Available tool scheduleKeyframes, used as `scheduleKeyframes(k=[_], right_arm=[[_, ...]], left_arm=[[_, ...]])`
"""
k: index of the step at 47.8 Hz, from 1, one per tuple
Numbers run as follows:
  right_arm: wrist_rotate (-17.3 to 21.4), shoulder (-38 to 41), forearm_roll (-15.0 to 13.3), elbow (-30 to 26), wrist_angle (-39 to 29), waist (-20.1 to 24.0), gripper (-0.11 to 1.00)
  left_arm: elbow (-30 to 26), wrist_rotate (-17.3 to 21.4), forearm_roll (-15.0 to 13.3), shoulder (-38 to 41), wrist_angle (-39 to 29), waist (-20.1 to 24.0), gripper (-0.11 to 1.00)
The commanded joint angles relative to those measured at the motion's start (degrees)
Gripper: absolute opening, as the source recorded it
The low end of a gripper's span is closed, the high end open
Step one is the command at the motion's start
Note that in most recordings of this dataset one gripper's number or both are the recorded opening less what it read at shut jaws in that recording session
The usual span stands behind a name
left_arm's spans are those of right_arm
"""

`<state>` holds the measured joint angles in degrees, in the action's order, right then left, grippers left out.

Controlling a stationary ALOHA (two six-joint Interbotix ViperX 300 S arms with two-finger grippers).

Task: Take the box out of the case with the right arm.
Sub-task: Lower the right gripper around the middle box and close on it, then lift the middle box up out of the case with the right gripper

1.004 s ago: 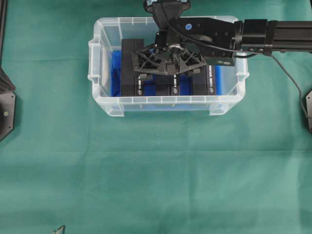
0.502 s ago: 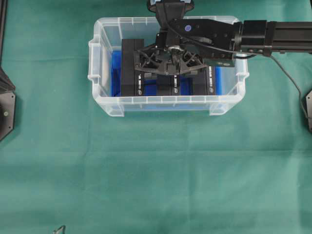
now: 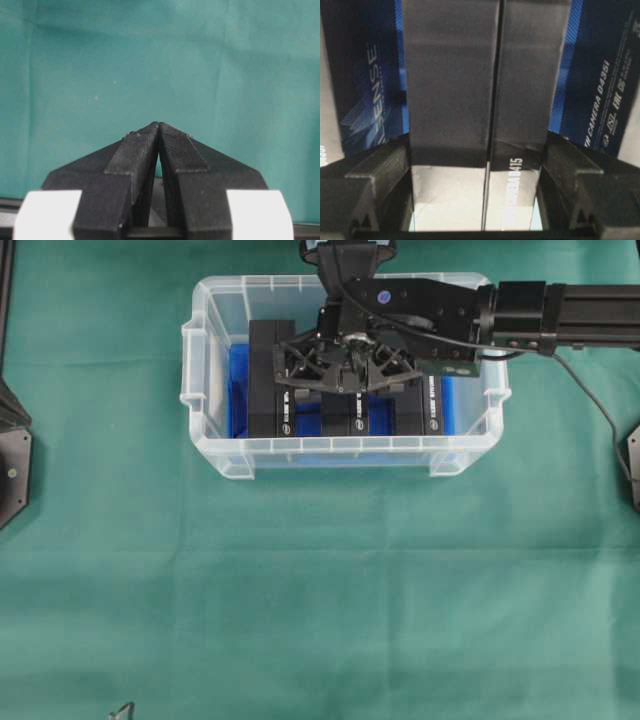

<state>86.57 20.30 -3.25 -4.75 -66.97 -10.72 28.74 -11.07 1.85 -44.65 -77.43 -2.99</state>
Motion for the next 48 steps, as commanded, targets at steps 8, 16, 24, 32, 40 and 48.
scheduleKeyframes(k=[8,16,24,32,40,48], right_arm=[[0.2,-4.4,-0.3,-5.4,-6.5,0.2,0.65],[0.3,-6.1,-1.6,-10.0,-12.4,0.2,0.65],[0.2,-7.0,-2.2,-15.0,-18.6,0.2,0.65],[0.2,-7.1,-2.5,-20.1,-23.2,0.4,0.65],[0.2,-7.2,-3.1,-24.4,-25.7,1.0,0.65],[0.4,-7.1,-4.8,-27.9,-29.9,1.6,0.65]], left_arm=[[-1.2,0.1,0.1,0.2,0.4,-0.2,0.02],[-1.2,0.0,0.2,0.2,0.3,-0.2,0.02],[-1.3,0.0,0.1,0.2,0.1,-0.2,0.02],[-1.3,0.0,0.1,0.2,0.0,-0.2,0.02],[-1.3,0.0,0.2,0.2,-0.1,-0.2,0.02],[-1.3,0.0,0.1,0.2,-0.1,-0.2,0.02]])
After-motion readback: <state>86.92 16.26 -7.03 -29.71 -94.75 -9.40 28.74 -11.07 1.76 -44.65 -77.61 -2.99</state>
